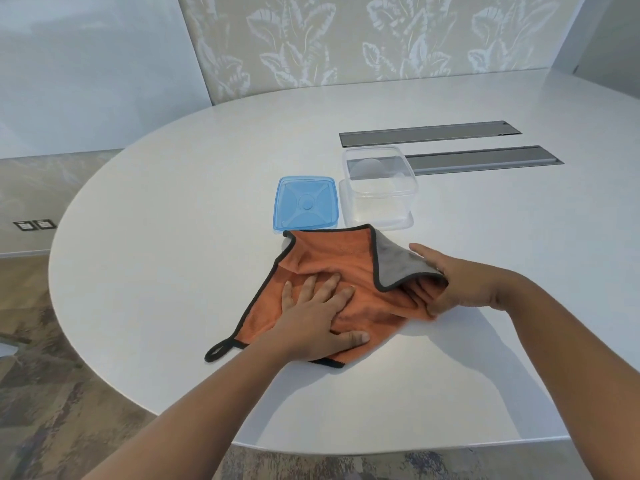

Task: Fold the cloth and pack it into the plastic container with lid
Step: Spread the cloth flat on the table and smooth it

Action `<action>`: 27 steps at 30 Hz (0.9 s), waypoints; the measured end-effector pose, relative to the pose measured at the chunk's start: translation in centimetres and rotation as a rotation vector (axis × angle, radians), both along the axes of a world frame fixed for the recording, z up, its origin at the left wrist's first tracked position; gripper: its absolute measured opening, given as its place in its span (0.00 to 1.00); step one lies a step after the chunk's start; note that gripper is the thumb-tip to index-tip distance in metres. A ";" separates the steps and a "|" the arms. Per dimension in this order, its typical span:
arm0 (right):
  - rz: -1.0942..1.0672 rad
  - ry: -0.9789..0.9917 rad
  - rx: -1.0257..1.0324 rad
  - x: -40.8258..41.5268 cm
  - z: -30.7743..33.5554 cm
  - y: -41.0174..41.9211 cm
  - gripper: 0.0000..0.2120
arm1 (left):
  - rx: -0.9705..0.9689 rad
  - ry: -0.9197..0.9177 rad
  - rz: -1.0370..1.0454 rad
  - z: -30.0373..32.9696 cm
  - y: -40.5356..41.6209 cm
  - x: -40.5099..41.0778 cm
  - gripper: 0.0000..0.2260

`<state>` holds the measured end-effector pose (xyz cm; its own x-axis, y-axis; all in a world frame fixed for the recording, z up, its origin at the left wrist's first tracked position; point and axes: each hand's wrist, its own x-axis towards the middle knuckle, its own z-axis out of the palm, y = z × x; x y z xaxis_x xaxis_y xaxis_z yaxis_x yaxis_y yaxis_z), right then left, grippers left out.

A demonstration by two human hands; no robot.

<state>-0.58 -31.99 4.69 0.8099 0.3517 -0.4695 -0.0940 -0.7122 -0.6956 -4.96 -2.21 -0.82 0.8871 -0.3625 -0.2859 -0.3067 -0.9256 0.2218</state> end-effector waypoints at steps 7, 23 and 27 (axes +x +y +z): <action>-0.374 -0.029 0.198 1.0 -0.8 -0.5 0.27 | 0.066 0.108 -0.001 0.6 0.0 0.2 0.51; -0.326 0.156 0.645 -0.1 -0.8 0.4 0.68 | 0.168 0.058 0.066 1.6 -1.4 -1.3 0.48; -0.294 0.131 0.539 -0.5 -0.6 1.4 0.62 | 0.187 0.027 0.090 1.7 -1.6 -1.6 0.48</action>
<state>-1.09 -30.58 4.11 0.8568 0.3378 -0.3897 -0.3411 -0.1956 -0.9195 -6.60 -3.80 0.85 0.9045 -0.2201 -0.3652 -0.2169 -0.9749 0.0502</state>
